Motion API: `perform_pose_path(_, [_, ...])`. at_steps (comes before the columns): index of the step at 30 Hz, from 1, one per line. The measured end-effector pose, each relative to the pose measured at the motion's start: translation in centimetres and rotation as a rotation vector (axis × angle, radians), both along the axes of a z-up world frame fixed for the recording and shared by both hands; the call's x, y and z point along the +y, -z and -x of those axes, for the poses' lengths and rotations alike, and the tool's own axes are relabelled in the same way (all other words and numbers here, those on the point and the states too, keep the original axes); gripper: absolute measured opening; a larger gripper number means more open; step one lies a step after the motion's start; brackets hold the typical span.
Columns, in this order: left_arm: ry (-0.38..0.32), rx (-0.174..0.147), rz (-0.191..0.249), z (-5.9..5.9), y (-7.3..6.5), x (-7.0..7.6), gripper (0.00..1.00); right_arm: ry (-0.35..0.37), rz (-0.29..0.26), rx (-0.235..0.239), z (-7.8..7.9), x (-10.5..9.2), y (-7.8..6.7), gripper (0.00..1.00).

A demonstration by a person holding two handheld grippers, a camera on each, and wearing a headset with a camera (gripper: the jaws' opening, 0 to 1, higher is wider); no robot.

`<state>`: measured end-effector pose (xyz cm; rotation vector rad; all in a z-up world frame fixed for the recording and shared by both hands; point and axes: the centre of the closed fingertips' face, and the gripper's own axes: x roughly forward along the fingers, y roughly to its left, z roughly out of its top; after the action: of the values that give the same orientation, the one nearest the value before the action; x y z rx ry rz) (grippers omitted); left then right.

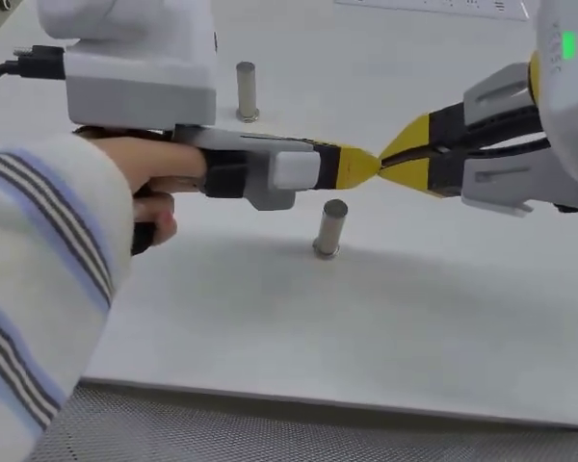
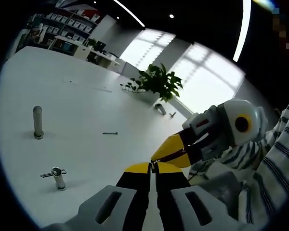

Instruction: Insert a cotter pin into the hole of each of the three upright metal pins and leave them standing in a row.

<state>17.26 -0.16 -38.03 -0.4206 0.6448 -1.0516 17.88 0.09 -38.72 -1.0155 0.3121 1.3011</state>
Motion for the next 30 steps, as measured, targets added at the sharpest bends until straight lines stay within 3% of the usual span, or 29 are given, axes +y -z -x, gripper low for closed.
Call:
perform_pose_path(1, [0.005,-0.005,-0.005,0.1,0.0,0.0,0.0,-0.002,0.003,0.0,0.0,0.0,0.0,0.0])
perform_pose_path(3, [0.026,-0.049,-0.02,0.1,0.1,0.1,0.0,-0.005,0.001,0.002,0.6,0.4,-0.1,0.0])
perform_pose_path(4, [0.033,-0.051,-0.021,0.2,0.0,0.2,0.0,-0.006,0.0,0.003,0.8,0.5,-0.1,0.0])
perform_pose_path(8, [0.025,-0.034,-0.014,0.1,0.0,0.3,0.0,-0.005,0.001,-0.006,0.9,0.8,-0.2,0.0])
perform_pose_path(12, [0.026,-0.055,-0.03,0.2,-0.1,0.3,0.0,-0.004,0.0,-0.009,1.1,1.0,-0.2,0.0])
perform_pose_path(15, [0.031,-0.037,-0.042,0.3,0.0,0.3,0.0,-0.008,0.003,-0.011,1.3,1.1,-0.1,0.0])
perform_pose_path(19, [0.046,-0.07,-0.07,0.4,0.1,0.3,0.0,-0.017,0.006,-0.014,1.5,1.1,0.0,0.0])
perform_pose_path(25, [0.044,-0.075,-0.082,0.2,0.3,0.5,0.0,-0.005,0.011,0.002,1.6,0.8,0.2,0.0])
perform_pose_path(30, [0.05,-0.072,-0.108,0.1,0.8,1.3,0.0,0.032,0.008,0.038,1.5,0.0,0.7,0.12])
